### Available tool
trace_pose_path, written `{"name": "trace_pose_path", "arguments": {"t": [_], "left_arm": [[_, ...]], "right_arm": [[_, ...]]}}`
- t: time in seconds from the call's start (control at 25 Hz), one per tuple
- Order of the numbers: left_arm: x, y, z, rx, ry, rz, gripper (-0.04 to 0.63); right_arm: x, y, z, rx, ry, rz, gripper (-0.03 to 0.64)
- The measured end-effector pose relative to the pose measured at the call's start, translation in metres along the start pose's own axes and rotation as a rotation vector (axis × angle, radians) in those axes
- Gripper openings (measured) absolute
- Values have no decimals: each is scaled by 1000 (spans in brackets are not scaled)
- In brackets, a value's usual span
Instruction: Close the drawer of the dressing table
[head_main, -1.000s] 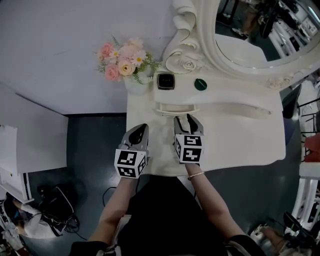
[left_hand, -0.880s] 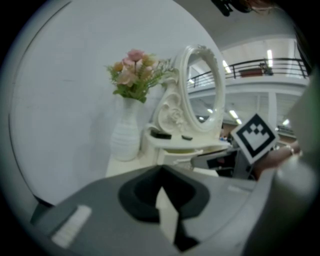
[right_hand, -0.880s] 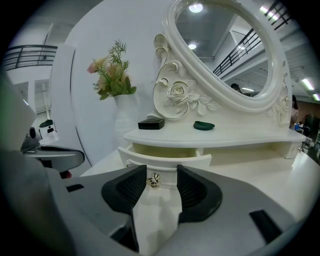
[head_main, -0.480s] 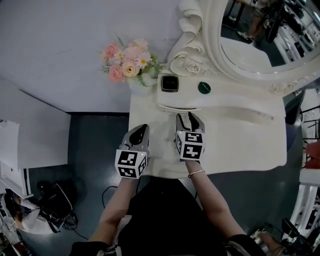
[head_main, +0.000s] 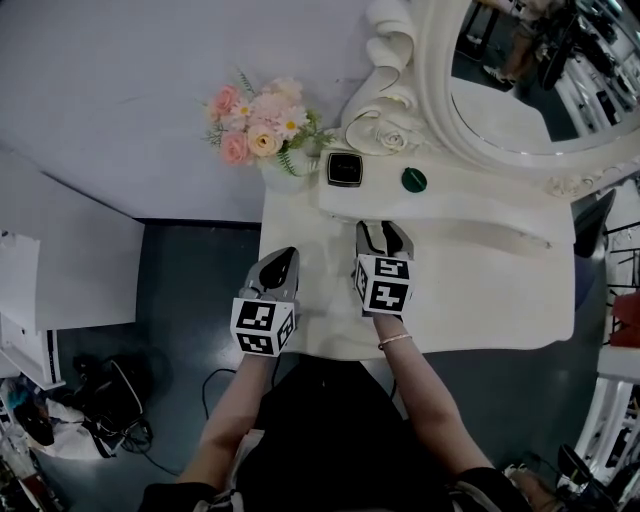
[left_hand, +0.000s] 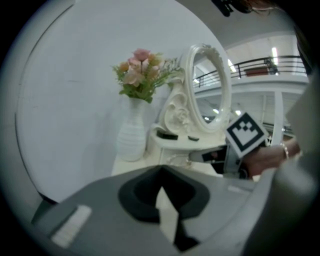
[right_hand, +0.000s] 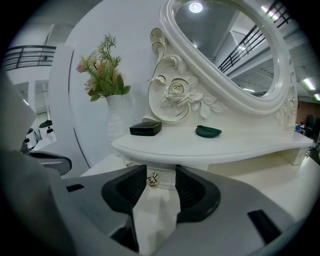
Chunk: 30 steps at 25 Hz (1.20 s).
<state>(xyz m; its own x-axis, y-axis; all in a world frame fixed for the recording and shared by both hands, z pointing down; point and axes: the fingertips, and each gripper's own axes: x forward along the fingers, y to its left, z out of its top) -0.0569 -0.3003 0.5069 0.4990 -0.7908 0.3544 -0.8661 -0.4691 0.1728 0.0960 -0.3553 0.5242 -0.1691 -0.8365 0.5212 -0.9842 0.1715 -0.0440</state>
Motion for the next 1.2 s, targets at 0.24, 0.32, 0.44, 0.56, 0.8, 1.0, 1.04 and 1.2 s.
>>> {"name": "trace_pose_path", "arguments": {"t": [0.24, 0.32, 0.44, 0.56, 0.8, 1.0, 1.04, 1.2], "left_arm": [[2, 3, 2, -3, -3, 12, 6], [2, 4, 3, -3, -5, 16, 6], [1, 5, 4, -2, -9, 22, 6], [-1, 5, 6, 2, -15, 24, 6], [-8, 1, 7, 13, -23, 18, 6], [-15, -4, 5, 14, -29, 5, 6], [-16, -6, 5, 15, -32, 3, 6], [-22, -10, 6, 26, -39, -7, 6]], "right_arm": [[4, -1, 2, 4, -3, -5, 164], [4, -2, 2, 4, -5, -9, 164], [5, -2, 2, 0, -8, -12, 164], [5, 0, 1, -4, -7, 1, 164], [-10, 6, -7, -11, -8, 22, 164], [-29, 12, -9, -25, -28, 37, 164], [-33, 13, -9, -27, -32, 40, 164], [-48, 18, -10, -30, -51, 56, 164]]}}
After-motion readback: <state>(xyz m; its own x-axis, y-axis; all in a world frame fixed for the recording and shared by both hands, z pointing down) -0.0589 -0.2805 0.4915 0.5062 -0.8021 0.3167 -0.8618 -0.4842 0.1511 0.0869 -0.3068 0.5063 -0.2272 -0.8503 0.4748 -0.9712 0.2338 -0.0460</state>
